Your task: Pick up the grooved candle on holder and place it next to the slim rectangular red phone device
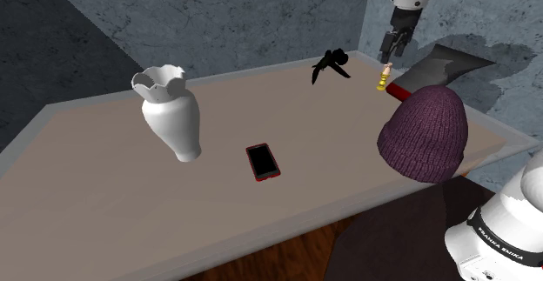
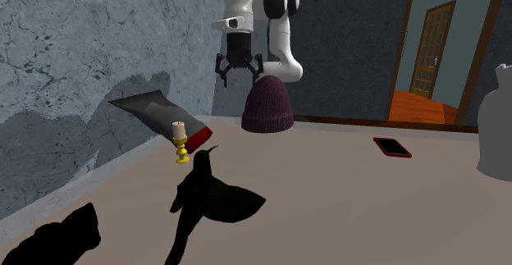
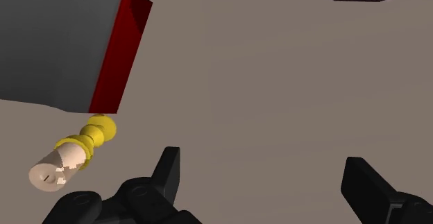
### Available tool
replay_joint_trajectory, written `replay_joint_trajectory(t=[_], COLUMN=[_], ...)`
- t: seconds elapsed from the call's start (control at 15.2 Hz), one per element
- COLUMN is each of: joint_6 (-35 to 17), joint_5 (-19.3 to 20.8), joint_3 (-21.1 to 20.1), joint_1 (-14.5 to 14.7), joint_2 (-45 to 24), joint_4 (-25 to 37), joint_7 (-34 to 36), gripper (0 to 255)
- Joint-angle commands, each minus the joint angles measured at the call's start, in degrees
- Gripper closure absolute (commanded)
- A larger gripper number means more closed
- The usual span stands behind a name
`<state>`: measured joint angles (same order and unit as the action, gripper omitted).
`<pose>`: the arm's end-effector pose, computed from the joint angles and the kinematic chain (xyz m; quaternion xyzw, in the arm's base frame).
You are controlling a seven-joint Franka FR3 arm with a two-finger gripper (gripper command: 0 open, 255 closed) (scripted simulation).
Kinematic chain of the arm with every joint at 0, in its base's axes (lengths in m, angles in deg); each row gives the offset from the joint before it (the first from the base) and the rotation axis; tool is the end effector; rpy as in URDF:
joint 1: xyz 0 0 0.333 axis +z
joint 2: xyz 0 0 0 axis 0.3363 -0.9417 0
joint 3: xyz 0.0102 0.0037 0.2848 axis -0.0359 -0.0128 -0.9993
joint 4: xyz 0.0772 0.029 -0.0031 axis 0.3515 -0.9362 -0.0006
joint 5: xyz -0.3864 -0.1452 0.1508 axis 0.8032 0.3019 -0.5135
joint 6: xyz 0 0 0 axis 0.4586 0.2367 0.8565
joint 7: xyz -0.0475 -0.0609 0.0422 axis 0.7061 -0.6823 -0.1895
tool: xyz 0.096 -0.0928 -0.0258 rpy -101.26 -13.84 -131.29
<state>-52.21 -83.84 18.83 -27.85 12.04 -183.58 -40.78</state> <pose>0.4983 -0.2500 0.4027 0.9998 0.0069 0.0182 0.0032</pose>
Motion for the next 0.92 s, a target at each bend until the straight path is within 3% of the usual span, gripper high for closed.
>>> replay_joint_trajectory(t=[0.0,0.46,0.86], joint_6=[-1.0,-2.9,-2.2], joint_5=[-1.0,-6.2,-11.3], joint_3=[1.3,4.7,5.5], joint_1=[-0.5,-3.9,-8.9], joint_2=[-3.9,-18.1,-31.0], joint_4=[2.7,13.3,25.3], joint_7=[-1.8,-8.9,-14.1], gripper=[0,0,0])
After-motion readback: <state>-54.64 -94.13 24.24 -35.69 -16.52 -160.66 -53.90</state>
